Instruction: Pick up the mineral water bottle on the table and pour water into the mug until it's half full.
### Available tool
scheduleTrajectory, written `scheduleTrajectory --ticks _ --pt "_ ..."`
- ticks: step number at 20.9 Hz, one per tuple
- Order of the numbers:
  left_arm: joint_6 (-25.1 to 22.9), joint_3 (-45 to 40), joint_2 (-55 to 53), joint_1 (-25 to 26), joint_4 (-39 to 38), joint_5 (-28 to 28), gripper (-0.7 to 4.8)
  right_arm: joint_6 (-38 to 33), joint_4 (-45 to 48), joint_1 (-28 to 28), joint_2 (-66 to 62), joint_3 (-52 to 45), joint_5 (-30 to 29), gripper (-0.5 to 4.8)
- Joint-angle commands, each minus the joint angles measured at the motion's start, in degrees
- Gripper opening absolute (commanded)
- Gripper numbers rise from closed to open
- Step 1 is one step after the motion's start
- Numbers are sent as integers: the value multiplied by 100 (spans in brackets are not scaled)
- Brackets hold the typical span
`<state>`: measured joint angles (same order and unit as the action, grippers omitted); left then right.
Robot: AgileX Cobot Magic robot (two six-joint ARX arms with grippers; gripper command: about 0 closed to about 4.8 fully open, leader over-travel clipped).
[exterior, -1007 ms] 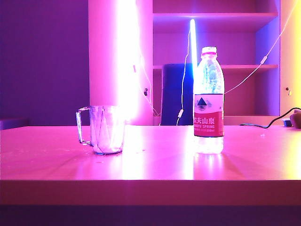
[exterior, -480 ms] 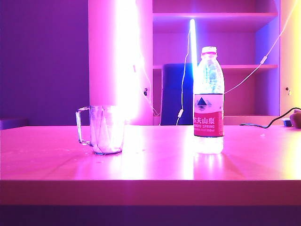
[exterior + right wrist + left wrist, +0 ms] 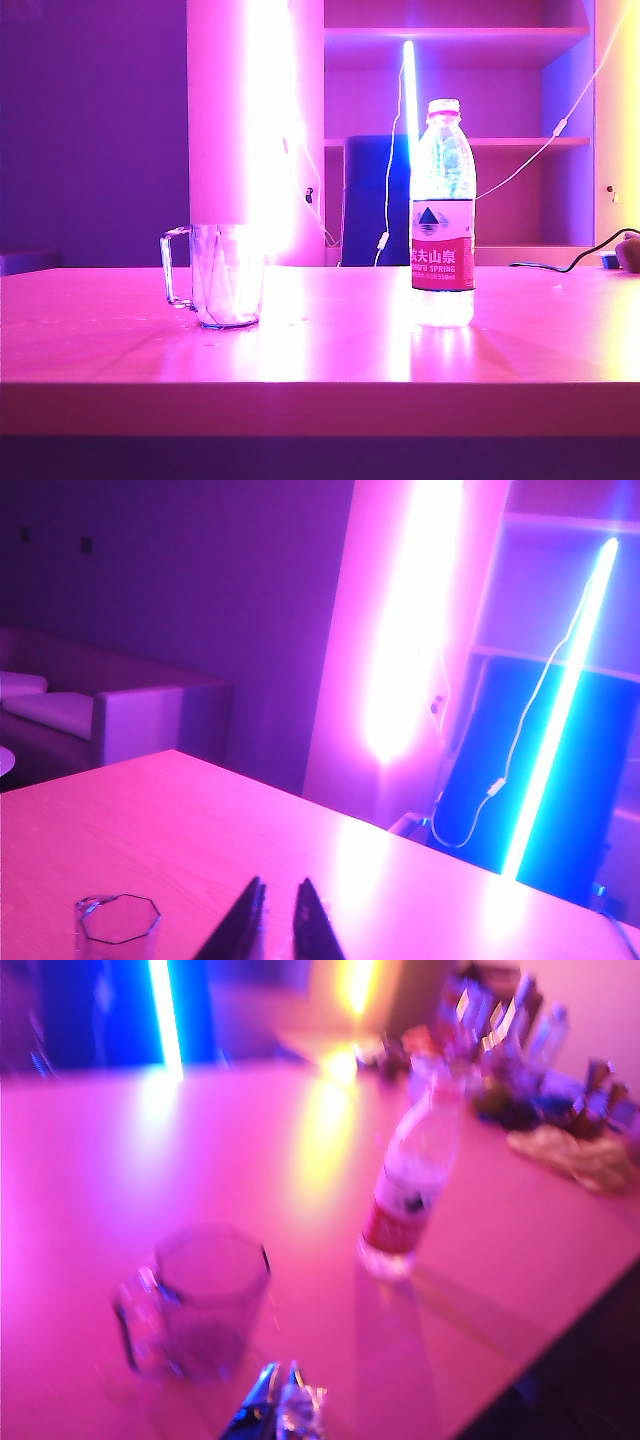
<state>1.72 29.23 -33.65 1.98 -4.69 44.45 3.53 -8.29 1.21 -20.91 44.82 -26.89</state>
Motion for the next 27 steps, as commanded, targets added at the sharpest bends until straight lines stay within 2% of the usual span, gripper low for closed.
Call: scheduleTrajectory --ticks 1,3,4,5,6,9,11,13,14,15,16,21,27 --pt "-22 24 -538 -2 11 92 -5 -758 1408 -70 -957 -592 24 110" --pt "-22 24 -629 2 4 68 -5 -1349 2382 -142 -1534 -1058 149 117" --pt "-22 22 -640 7 4 31 -5 -1447 3311 -258 -2065 -1526 396 118" --pt "-24 22 -640 7 7 26 -5 -1447 3801 -352 -2361 -1781 542 118" --pt "-22 22 -640 7 0 15 -5 -1423 4564 -533 -2881 -2157 791 147" --pt "59 22 -640 4 -15 46 -5 -822 5930 -907 -4347 -2677 1054 336" --pt "295 22 -627 4 -144 61 -5 -365 6419 -1132 -5110 -2673 1163 391" --pt "321 20 -632 -2 -413 59 -5 -111 7552 -1333 -6109 -2669 1305 461" --pt "321 20 -632 4 -566 57 -5 -114 8293 -1416 -6723 -2636 1307 479" --pt "321 20 -632 11 -671 52 -5 -114 8642 -1469 -7084 -2592 1360 479" --pt "321 20 -632 7 -774 57 -5 -114 8889 -1506 -7407 -2518 1397 479" --pt "284 20 -638 4 -868 13 -5 -144 8878 -1534 -8454 -1700 1440 479" --pt "280 20 -640 4 -846 -149 -5 -514 8432 -1615 -9073 -629 1373 479"
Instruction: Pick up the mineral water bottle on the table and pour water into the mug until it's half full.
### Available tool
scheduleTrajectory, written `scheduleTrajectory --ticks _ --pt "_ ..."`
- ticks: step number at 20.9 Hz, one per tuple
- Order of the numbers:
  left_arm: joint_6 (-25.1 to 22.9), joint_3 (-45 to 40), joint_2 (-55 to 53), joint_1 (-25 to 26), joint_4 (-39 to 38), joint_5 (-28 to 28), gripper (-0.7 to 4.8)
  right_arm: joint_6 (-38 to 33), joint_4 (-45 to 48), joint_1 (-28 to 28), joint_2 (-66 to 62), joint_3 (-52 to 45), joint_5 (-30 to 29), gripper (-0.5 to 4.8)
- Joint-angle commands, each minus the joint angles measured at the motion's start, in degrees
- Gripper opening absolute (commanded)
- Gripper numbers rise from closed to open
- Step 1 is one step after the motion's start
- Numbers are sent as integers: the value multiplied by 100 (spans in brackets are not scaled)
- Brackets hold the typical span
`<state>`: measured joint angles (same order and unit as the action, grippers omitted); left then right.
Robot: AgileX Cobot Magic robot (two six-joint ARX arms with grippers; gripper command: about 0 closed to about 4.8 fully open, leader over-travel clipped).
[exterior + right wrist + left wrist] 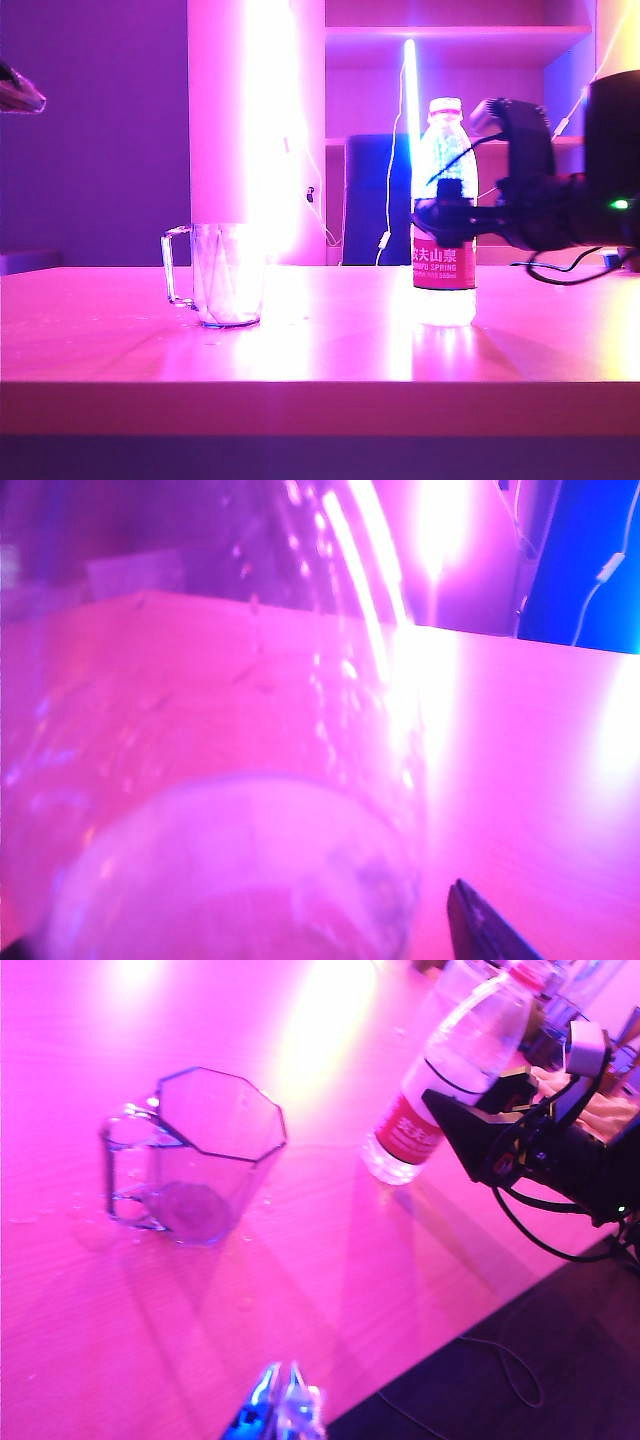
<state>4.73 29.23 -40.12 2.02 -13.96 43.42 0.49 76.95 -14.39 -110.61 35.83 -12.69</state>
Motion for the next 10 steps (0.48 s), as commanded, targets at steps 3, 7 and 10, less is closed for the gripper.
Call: scheduleTrajectory --ticks 3,7,10 --pt "-22 20 4 0 90 -131 -5 -240 -540 -138 -157 538 -52 293" --pt "-22 20 7 0 116 -446 -5 -234 -551 -179 -120 540 -52 165" --pt "-20 20 7 0 122 -487 -5 192 -977 -184 293 566 -48 166"
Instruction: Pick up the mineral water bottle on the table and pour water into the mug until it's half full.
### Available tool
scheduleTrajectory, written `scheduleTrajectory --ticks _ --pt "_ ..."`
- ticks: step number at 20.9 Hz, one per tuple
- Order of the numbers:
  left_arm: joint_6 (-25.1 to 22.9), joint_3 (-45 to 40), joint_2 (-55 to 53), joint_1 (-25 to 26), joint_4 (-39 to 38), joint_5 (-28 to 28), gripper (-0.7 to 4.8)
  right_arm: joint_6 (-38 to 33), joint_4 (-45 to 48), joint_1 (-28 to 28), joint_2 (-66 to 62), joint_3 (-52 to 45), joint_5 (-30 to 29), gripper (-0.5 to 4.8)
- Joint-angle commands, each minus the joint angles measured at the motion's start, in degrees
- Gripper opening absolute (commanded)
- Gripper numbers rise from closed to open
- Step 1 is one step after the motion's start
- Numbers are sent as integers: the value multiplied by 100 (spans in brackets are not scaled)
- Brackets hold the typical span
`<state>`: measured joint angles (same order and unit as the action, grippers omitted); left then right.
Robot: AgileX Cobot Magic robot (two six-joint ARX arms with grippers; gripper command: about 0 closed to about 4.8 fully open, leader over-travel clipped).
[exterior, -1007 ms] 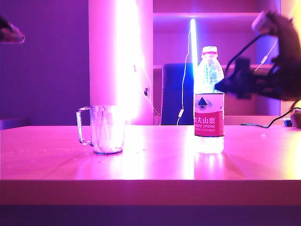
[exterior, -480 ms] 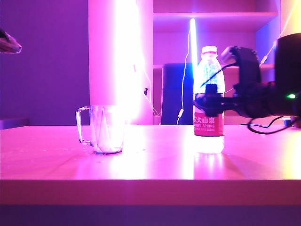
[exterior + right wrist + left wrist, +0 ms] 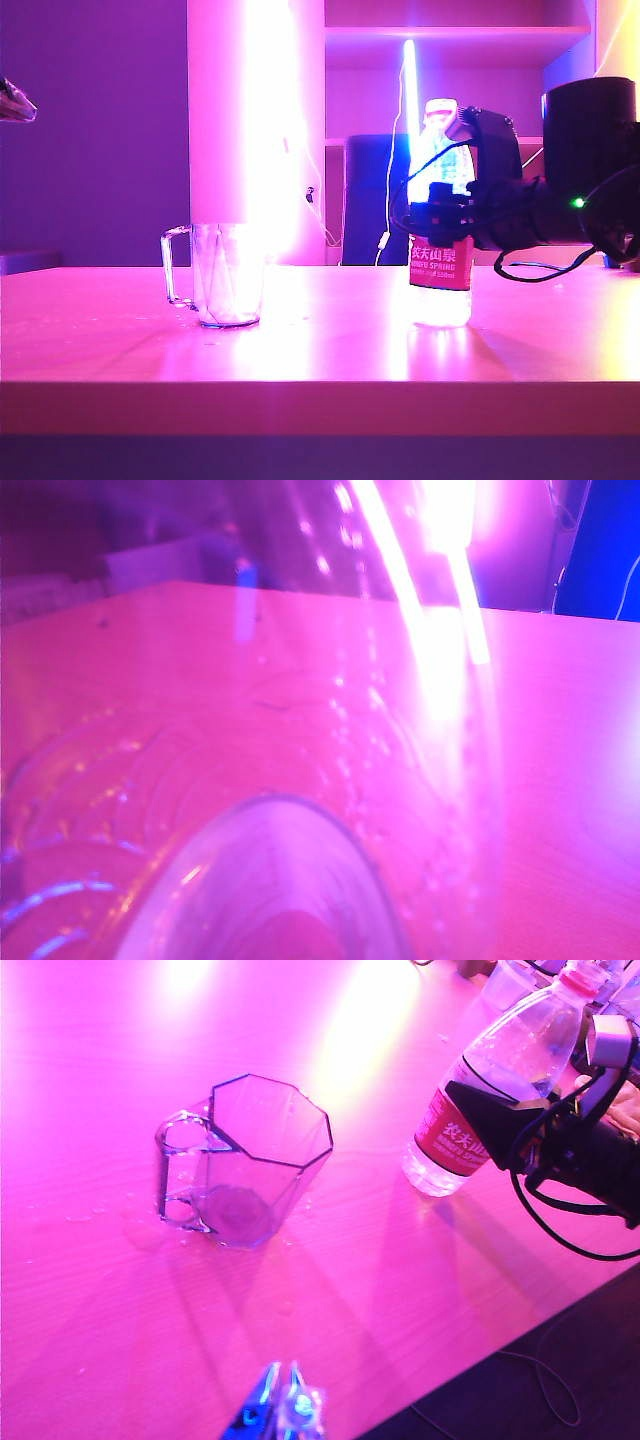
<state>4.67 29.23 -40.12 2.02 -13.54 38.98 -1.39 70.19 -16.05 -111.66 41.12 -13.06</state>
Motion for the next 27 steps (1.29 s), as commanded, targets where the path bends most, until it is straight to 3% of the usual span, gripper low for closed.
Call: scheduleTrajectory --ticks 1,2,4,9,14,18,24,27 --pt "-13 20 7 0 81 -42 -5 662 -669 -22 623 79 -2 166" --pt "-13 20 7 2 81 -44 -5 994 -1233 -55 879 175 35 166" --pt "-13 20 7 2 81 -42 -5 2382 -3652 -297 1519 916 588 181" --pt "-11 20 26 2 531 -321 -5 4089 -5698 -992 1554 2365 1816 181" --pt "-15 20 48 7 957 -752 -5 5152 -6452 -1434 964 3324 3038 181" --pt "-15 20 48 7 984 -754 -5 6640 -6555 -1808 376 3757 4024 181" --pt "-46 20 48 7 981 -1073 -5 7571 -6566 -2033 275 3757 4647 180" --pt "-503 20 48 -4 979 -1064 -5 7991 -6474 -2070 278 3775 4944 180"
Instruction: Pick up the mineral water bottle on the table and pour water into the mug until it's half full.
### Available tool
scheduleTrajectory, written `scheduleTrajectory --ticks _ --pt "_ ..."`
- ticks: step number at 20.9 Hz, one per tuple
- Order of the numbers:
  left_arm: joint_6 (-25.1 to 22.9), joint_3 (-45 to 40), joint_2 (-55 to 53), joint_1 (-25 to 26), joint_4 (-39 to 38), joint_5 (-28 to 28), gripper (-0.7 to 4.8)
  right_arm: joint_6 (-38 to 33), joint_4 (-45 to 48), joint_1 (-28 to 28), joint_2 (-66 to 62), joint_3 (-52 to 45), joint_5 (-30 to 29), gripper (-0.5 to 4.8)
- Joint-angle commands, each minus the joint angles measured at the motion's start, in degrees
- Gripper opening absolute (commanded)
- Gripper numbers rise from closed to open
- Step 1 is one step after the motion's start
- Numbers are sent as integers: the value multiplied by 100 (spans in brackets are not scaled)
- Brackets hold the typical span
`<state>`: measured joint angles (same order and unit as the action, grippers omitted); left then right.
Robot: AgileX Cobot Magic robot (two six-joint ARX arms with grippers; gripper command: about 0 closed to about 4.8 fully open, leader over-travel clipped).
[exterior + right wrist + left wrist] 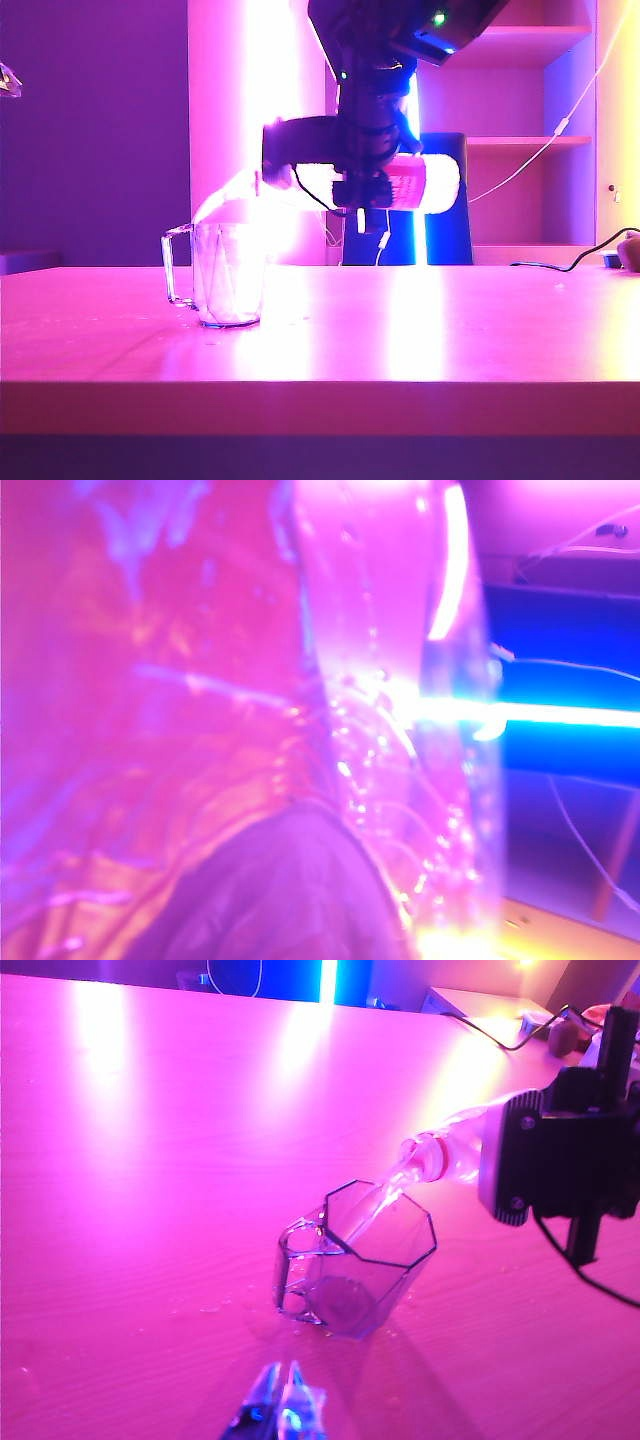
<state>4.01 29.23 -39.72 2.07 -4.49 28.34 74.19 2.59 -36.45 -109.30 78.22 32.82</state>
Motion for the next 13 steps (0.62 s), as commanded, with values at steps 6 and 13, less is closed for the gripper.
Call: scheduleTrajectory --ticks 6,13 --pt "-577 20 9 -7 76 15 -5 1036 588 -50 44 138 772 181" --pt "-577 20 9 -7 72 15 -5 1207 708 -120 48 138 990 180"
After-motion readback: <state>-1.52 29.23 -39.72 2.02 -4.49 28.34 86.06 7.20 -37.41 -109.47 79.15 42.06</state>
